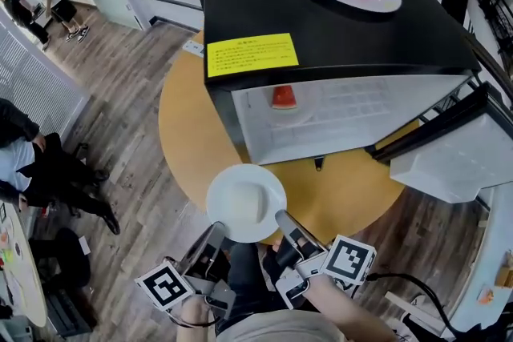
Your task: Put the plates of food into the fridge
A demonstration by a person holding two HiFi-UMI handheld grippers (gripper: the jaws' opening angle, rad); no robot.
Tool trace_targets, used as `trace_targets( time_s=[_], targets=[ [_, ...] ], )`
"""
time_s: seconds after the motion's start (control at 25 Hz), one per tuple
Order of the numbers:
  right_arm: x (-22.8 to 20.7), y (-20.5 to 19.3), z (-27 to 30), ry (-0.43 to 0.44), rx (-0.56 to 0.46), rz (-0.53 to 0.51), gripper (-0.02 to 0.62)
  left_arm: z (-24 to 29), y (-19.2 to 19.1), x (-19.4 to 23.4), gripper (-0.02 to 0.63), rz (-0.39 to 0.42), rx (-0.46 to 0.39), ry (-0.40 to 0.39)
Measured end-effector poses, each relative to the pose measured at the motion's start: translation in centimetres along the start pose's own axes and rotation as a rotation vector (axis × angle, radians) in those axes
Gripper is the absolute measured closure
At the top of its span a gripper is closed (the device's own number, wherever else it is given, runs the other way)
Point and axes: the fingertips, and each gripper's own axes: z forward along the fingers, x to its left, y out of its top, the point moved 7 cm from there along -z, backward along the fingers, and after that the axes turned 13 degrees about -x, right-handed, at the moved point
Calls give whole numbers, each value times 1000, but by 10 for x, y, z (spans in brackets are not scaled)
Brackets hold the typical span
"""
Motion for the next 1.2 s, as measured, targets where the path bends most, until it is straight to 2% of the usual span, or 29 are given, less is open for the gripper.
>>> trace_targets(
  time_s=[0.32, 0.52, 0.72, 1.0, 1.2],
  targets=[
    [-14, 47, -36, -25, -156, 19, 574, 38, -40, -28, 578, 16, 90, -41],
    [-11, 63, -43, -25, -280, 50, 574, 66, -42, -36, 578, 58, 182, -87],
    [-4, 70, -46, -21, -361, 50, 574, 84, -41, -45, 578, 51, 238, -134],
    [2, 80, -50, -30, -436, 59, 574, 101, -43, -53, 577, 52, 296, -157],
    [-3, 105, -54, -18, -419, 45, 574, 114, -61, -63, 577, 48, 271, -159]
  ],
)
